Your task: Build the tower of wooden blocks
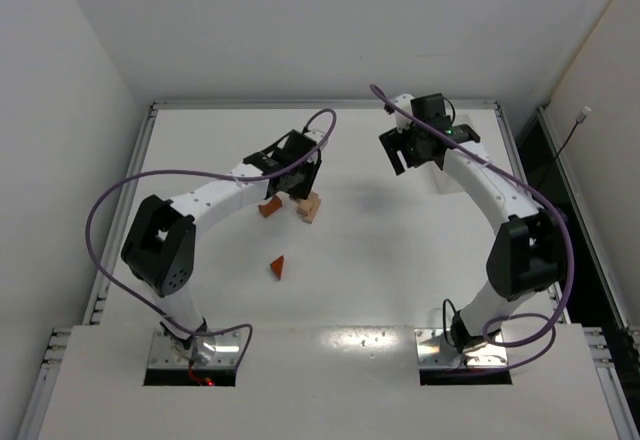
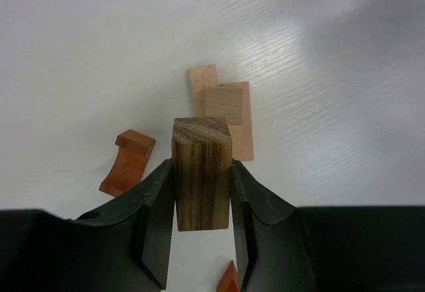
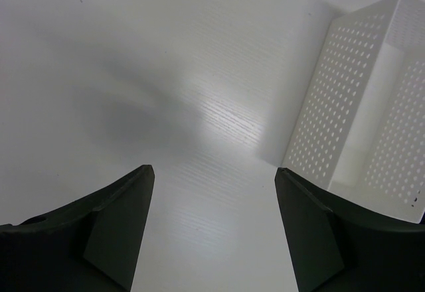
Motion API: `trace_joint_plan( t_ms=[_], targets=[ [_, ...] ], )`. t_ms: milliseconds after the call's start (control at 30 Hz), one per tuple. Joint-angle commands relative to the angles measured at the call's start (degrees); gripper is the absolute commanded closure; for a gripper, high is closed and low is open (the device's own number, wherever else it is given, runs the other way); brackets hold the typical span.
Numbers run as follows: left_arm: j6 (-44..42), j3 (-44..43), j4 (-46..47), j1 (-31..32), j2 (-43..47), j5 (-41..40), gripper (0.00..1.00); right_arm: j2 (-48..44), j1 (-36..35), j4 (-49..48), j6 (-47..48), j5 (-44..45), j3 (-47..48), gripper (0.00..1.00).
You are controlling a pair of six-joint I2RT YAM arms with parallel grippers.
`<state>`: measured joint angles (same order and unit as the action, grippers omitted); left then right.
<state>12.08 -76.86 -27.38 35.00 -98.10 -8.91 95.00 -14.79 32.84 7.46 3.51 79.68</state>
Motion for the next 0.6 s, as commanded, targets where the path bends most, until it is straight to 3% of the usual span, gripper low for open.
trace_joint_plan(
  t_ms=[0,400,533,567],
  targets=[
    [1.91,0.74,1.53,-0.73,-0.68,-3.93,1.00,-2.28,0.81,-1.81,-1.31,0.10,-0.75,0.29],
    [-2.05,1.98,3.65,-8.28,-8.06,1.51,1.00,-2.28,1.95,-0.76,-1.31,-1.49,-1.28,0.29],
    [-4.94,0.31,1.98,-11.88,-10.96,13.18,1.00,-2.28,1.95,-0.76,-1.31,-2.10,-1.28,0.29],
    [-5.65,-0.39,1.98,-12.85,-12.10,19.56,1.00,-2.28,1.95,-0.24,-1.31,-2.10,-1.28,0.29]
  ],
)
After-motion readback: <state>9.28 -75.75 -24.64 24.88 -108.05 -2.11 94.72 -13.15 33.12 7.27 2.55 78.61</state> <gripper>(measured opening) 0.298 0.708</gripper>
